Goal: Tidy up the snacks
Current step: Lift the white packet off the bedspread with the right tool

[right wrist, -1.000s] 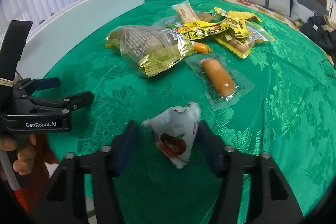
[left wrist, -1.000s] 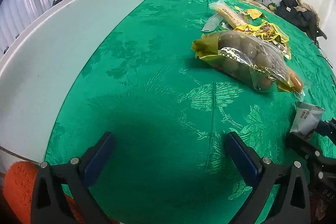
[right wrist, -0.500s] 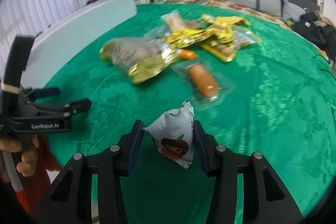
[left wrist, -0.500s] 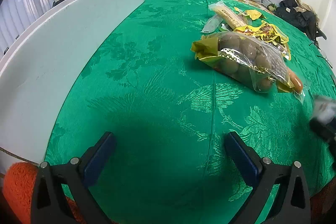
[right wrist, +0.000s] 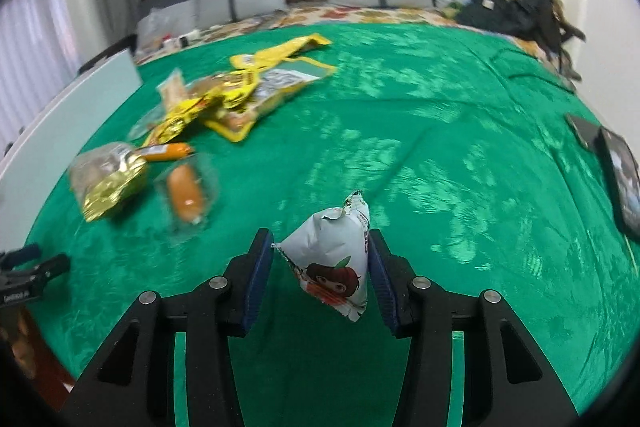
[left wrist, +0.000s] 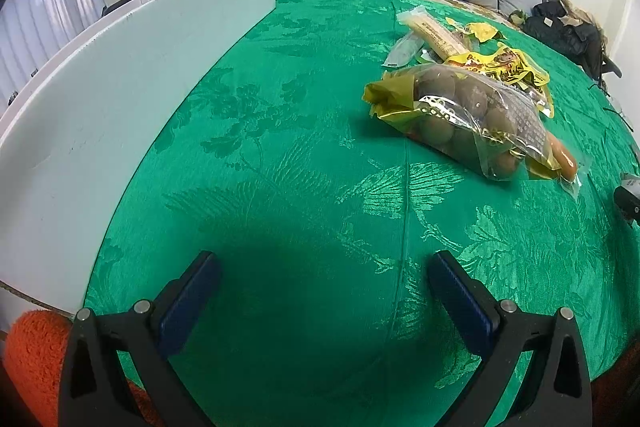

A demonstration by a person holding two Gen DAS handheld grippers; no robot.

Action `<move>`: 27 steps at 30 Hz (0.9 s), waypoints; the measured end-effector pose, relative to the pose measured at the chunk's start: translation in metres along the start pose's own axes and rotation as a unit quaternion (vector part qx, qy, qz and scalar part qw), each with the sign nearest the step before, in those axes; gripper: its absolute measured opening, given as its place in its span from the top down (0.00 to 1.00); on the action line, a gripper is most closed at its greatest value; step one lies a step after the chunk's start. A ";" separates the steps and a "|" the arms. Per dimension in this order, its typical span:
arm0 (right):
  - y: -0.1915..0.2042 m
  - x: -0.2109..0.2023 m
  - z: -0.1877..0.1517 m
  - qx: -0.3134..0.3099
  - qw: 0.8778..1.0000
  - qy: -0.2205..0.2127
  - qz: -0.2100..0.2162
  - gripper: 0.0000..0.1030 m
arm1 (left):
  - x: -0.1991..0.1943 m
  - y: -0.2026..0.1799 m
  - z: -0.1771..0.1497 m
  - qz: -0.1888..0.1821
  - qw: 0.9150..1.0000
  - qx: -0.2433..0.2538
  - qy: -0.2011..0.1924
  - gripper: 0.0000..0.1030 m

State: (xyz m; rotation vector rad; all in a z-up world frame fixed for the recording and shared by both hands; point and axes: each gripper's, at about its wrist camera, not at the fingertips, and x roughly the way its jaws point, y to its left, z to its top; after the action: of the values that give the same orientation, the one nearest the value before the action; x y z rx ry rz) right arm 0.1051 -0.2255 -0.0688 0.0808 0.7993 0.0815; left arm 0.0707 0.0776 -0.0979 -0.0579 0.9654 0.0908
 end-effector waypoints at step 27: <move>0.009 0.009 -0.005 -0.033 0.999 0.019 -0.012 0.32 | 0.001 -0.002 0.000 0.001 1.000 0.000 -0.012 0.00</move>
State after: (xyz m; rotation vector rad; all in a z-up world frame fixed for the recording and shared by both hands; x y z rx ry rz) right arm 0.1073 -0.2149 -0.0776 0.0078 0.8341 0.0867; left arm 0.0715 0.0754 -0.0982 -0.0557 0.9419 0.0926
